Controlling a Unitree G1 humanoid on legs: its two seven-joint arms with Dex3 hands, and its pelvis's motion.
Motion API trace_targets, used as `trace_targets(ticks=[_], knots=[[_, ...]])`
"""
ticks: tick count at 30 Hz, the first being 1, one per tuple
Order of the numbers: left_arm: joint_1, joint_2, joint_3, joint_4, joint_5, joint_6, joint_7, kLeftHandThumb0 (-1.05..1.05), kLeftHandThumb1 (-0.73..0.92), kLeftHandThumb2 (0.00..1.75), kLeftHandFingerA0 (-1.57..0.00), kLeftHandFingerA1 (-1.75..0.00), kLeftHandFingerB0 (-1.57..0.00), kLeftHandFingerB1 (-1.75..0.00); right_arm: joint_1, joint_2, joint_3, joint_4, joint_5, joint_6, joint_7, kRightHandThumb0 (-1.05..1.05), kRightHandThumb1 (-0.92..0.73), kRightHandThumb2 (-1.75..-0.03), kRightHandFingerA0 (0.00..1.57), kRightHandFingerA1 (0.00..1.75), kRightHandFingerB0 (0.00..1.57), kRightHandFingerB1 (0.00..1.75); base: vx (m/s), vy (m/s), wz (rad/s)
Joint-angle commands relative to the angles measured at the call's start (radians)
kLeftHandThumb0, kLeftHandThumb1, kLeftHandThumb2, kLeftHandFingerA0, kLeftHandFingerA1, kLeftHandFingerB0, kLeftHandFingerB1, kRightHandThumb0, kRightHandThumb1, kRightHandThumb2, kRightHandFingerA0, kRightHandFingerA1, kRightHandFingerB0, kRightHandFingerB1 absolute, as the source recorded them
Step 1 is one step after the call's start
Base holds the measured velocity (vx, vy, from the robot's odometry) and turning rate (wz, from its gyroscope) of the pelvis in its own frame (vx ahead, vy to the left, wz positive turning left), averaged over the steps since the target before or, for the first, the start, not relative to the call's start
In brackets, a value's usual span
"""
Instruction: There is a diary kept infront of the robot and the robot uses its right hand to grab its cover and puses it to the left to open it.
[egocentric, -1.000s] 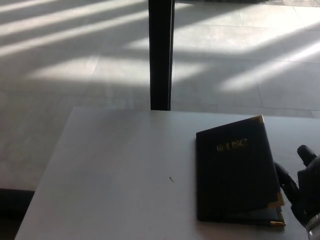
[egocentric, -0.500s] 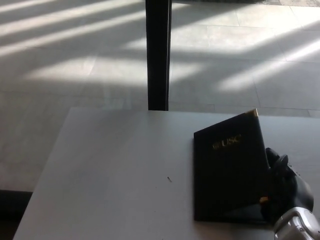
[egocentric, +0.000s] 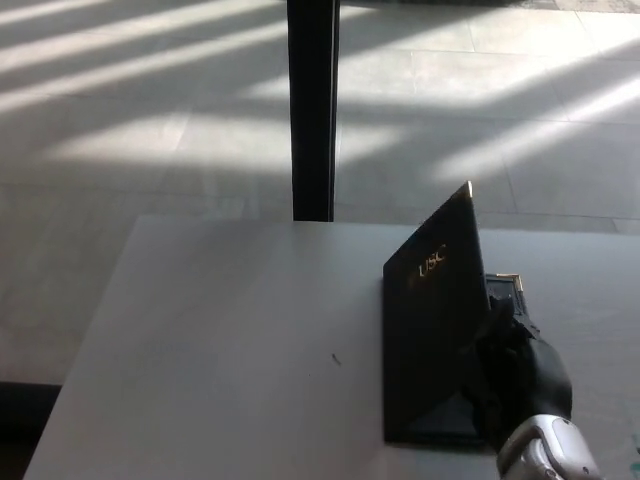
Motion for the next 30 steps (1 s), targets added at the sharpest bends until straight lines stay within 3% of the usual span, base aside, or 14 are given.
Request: trace_targets(ticks=[1, 2, 3, 4, 8, 9, 13, 14, 19, 23, 24, 28, 29, 30], knots=[[0.006, 0.024, -0.012, 0.0, -0.001, -0.008, -0.001, -0.88, 0.63, 1.48, -0.22, -1.04, 0.0, -0.87, 0.037, 0.064, 0.217, -0.122, -0.075, 0.021, 0.027, -0.84, -0.92, -0.85, 0.38, 0.6, 0.23, 0.48, 0.0, 0.0, 0.0], [0.006, 0.024, -0.012, 0.0, -0.001, -0.009, -0.002, -0.88, 0.63, 1.48, -0.22, -1.04, 0.0, -0.87, 0.038, 0.053, 0.24, -0.131, -0.086, 0.019, 0.033, -0.84, -0.92, -0.85, 0.38, 0.6, 0.23, 0.48, 0.0, 0.0, 0.0], [0.005, 0.022, -0.011, 0.0, -0.003, -0.011, 0.0, -0.91, 0.64, 1.5, -0.28, -1.11, 0.0, -0.88, 0.037, 0.04, 0.268, -0.143, -0.108, 0.023, 0.028, -0.63, -0.76, -1.23, 0.41, 0.68, 0.06, 0.48, 0.0, 0.0, 0.0], [0.006, 0.022, -0.015, 0.001, 0.001, -0.012, 0.001, -1.05, 0.92, 1.16, -0.23, -1.68, -0.16, -1.39, 0.035, 0.027, 0.296, -0.151, -0.131, 0.025, 0.028, -0.89, -0.92, -0.93, 0.38, 0.62, 0.21, 0.48, 0.0, 0.0, 0.0], [0.002, 0.02, -0.016, 0.0, 0.0, -0.009, 0.014, -1.05, 0.92, 1.16, -0.26, -1.68, -0.18, -1.39, 0.027, -0.043, 0.395, -0.147, -0.207, 0.003, 0.057, -0.9, -0.92, -0.92, 0.3, 0.61, 0.18, 0.47, 0.0, 0.0, 0.0], [-0.002, 0.021, -0.01, -0.005, -0.009, -0.001, 0.02, -0.89, 0.66, 1.5, -0.25, -1.06, 0.0, -0.86, 0.018, -0.066, 0.42, -0.126, -0.234, -0.001, 0.068, -0.72, -0.83, -1.27, 0.38, 0.69, 0.06, 0.49, 0.0, 0.0, 0.0], [-0.006, 0.023, -0.021, -0.003, 0.002, -0.01, 0.02, -0.93, 0.68, 1.53, -0.33, -1.14, 0.0, -0.89, -0.009, -0.096, 0.437, -0.089, -0.269, 0.004, 0.085, -0.67, -0.83, -1.26, 0.37, 0.68, 0.07, 0.5, 0.0, 0.0, 0.0], [-0.005, 0.024, -0.021, -0.001, 0.0, -0.008, 0.005, -1.05, 0.92, 1.16, -0.21, -1.66, -0.14, -1.37, -0.031, -0.109, 0.429, -0.046, -0.277, -0.003, 0.103, -0.79, -0.86, -1.13, 0.29, 0.64, 0.2, 0.56, 0.0, 0.0, 0.0], [-0.008, 0.024, -0.031, 0.0, 0.005, -0.01, 0.034, -1.05, 0.92, 1.16, -0.28, -1.62, -0.18, -1.35, -0.129, -0.145, 0.392, 0.072, -0.309, 0.036, 0.139, -0.81, -0.84, -1.09, 0.25, 0.64, 0.18, 0.55, 0.0, 0.0, 0.0], [-0.008, 0.026, -0.026, 0.002, -0.006, -0.006, 0.021, -1.05, 0.92, 1.18, -0.28, -1.7, -0.19, -1.41, -0.292, -0.223, 0.386, 0.258, -0.397, 0.04, 0.174, -0.81, -0.92, -0.87, 0.31, 0.66, 0.22, 0.51, 0.0, 0.0, 0.0], [-0.012, 0.026, -0.03, 0.001, -0.003, -0.004, 0.018, -1.05, 0.92, 1.19, -0.24, -1.66, -0.16, -1.39, -0.308, -0.23, 0.375, 0.28, -0.4, 0.04, 0.172, -0.82, -0.81, -1.1, 0.29, 0.65, 0.2, 0.55, 0.0, 0.0, 0.0], [-0.012, 0.025, -0.042, -0.003, 0.0, -0.002, 0.009, -1.05, 0.92, 1.17, -0.22, -1.65, -0.15, -1.37, -0.394, -0.267, 0.323, 0.416, -0.434, -0.006, 0.178, -0.82, -0.8, -1.08, 0.29, 0.65, 0.2, 0.54, 0.0, 0.0, 0.0], [-0.01, 0.025, -0.045, -0.003, 0.003, -0.005, 0.009, -1.05, 0.92, 1.18, -0.23, -1.65, -0.15, -1.36, -0.414, -0.276, 0.306, 0.444, -0.439, -0.012, 0.177, -0.82, -0.92, -0.79, 0.35, 0.67, 0.23, 0.5, 0.0, 0.0, 0.0], [-0.006, 0.026, -0.05, -0.003, 0.007, -0.008, 0.011, -1.05, 0.92, 1.17, -0.25, -1.63, -0.15, -1.35, -0.438, -0.288, 0.285, 0.479, -0.44, -0.03, 0.184, -0.8, -0.92, -0.78, 0.36, 0.65, 0.25, 0.49, 0.0, 0.0, 0.0]])
